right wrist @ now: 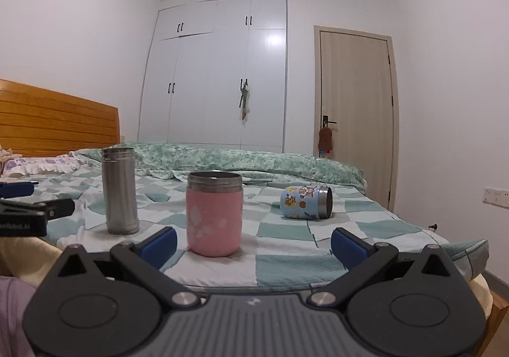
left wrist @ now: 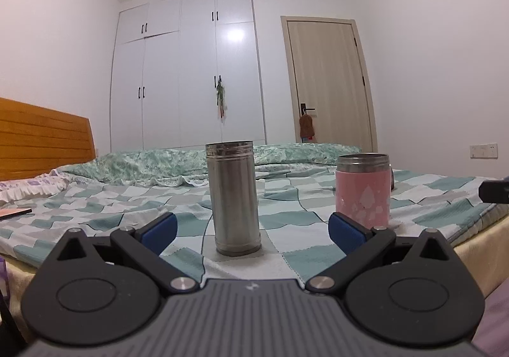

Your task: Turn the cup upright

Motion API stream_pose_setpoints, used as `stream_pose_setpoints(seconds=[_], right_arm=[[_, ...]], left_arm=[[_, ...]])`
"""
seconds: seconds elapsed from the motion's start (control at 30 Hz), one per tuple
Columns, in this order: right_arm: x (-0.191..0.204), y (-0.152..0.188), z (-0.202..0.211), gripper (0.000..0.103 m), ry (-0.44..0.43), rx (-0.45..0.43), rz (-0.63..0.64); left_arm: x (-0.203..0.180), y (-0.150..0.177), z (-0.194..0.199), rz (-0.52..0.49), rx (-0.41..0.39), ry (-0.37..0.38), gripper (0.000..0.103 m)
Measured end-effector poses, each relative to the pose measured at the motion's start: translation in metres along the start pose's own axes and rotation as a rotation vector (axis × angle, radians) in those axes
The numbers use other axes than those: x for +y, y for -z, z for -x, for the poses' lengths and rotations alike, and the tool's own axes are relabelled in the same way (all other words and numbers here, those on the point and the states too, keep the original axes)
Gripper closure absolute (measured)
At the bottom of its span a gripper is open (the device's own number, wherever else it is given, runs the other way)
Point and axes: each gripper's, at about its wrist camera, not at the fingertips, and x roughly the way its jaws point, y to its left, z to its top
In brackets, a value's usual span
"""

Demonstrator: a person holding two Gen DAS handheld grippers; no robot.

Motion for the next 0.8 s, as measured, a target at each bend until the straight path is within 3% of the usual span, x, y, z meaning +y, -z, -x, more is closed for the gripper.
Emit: stream_pose_setpoints(seconds=[0.8], right_arm=[[0.0018,0.0020,-0.0002,0.000,0.004,-0.005,-0.011]], left_arm=[[0.0042,0.0028,-0.0026,0.015,0.001,0.011,0.000]])
